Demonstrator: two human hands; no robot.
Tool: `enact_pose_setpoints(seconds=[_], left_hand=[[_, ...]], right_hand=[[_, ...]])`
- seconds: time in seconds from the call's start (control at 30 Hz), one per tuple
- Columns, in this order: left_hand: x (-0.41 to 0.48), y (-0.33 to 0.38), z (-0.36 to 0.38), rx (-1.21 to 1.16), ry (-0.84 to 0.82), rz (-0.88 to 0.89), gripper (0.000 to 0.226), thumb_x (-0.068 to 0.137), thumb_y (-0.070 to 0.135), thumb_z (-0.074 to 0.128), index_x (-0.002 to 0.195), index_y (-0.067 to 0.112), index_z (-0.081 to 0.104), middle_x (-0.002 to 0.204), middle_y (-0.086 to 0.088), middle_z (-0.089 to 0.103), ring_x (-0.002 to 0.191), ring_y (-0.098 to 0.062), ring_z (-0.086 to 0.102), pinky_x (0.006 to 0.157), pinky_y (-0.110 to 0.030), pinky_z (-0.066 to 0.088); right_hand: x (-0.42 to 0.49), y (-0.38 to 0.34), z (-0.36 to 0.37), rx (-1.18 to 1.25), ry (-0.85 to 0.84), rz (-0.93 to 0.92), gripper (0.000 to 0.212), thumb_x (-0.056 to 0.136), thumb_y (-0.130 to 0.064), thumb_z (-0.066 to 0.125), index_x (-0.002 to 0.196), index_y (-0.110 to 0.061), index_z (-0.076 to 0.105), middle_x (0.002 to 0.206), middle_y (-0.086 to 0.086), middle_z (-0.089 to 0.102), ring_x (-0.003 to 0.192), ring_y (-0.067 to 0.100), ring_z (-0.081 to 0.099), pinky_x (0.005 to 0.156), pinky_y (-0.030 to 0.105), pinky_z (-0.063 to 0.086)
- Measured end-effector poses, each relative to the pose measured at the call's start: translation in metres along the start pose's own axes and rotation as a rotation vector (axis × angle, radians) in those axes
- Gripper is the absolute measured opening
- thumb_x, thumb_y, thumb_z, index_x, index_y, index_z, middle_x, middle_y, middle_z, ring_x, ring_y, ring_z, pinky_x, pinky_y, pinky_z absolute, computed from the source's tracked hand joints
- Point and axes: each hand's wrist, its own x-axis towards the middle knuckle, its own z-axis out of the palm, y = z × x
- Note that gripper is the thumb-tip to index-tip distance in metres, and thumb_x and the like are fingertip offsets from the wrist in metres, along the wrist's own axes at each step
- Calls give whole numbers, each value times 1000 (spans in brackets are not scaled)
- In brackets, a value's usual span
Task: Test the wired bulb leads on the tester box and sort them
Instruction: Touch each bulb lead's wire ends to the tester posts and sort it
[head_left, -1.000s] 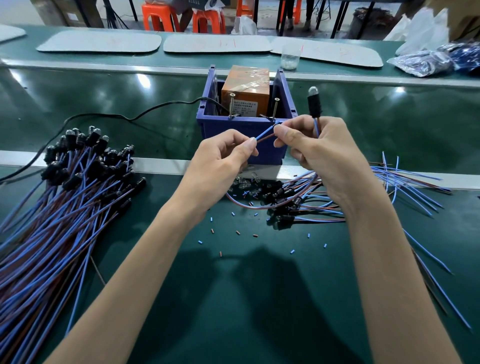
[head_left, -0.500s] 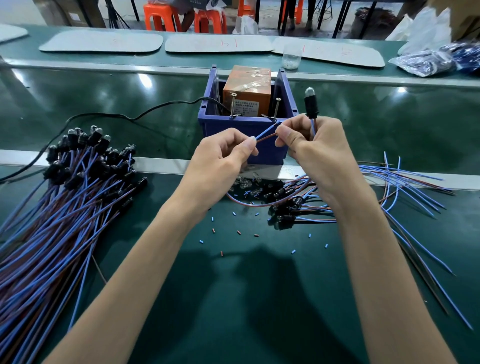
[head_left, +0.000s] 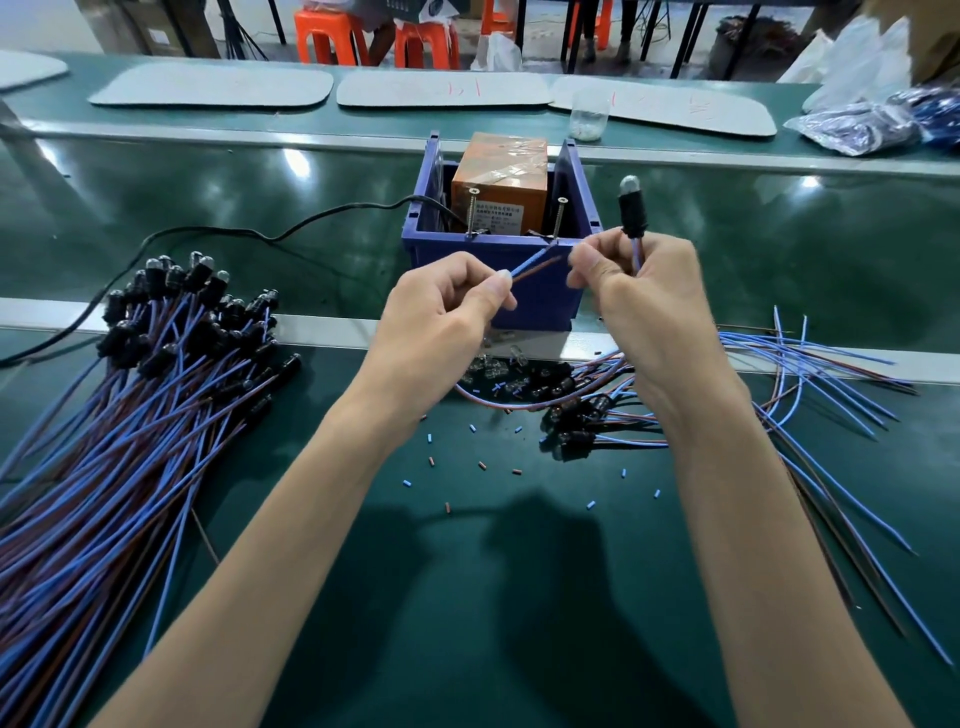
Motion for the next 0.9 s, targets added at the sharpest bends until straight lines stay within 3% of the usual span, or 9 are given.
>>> enact_pose_setpoints(seconds=[0.17, 0.4, 0.6, 0.67, 0.9], left_hand=[[5, -1, -10, -38, 75, -10, 29, 97, 18, 52, 69, 19, 56, 42, 16, 35, 41, -2, 30, 44, -15, 24], [2, -2, -1, -24, -25, -27, 27, 97, 17, 54, 71, 16, 59, 42, 16, 36, 39, -2, 30, 41, -13, 24], [3, -2, -6, 1, -67, -43, 27, 97, 20, 54, 70, 19, 59, 41, 16, 36, 40, -2, 30, 41, -13, 24], [2, -1, -6, 15, -95, -43, 27, 97, 20, 54, 70, 19, 60, 42, 15, 37, 40, -2, 29, 41, -13, 24], [2, -1, -5, 68, -152, -35, 25, 96, 20, 55, 72, 17, 61, 43, 15, 38, 41, -3, 29, 41, -12, 24]], right_hand=[[7, -1, -28, 150, 113, -1, 22, 89, -11, 63, 69, -20, 63, 62, -5, 62, 42, -4, 42, 46, 10, 30], [0, -4, -15, 6, -201, 30, 9, 82, -5, 71, 80, -13, 70, 72, 5, 68, 39, -3, 45, 42, 5, 29], [0, -5, -18, 95, -233, 64, 12, 89, -15, 66, 97, -7, 72, 79, 19, 71, 39, 2, 50, 40, 7, 33], [0, -5, -19, 100, -230, 68, 17, 91, -22, 64, 99, -8, 71, 83, 12, 74, 38, 5, 49, 40, 6, 32], [-1, -7, -17, 126, -234, 29, 14, 88, -13, 67, 75, -14, 70, 71, 1, 72, 38, 4, 40, 41, 9, 31]])
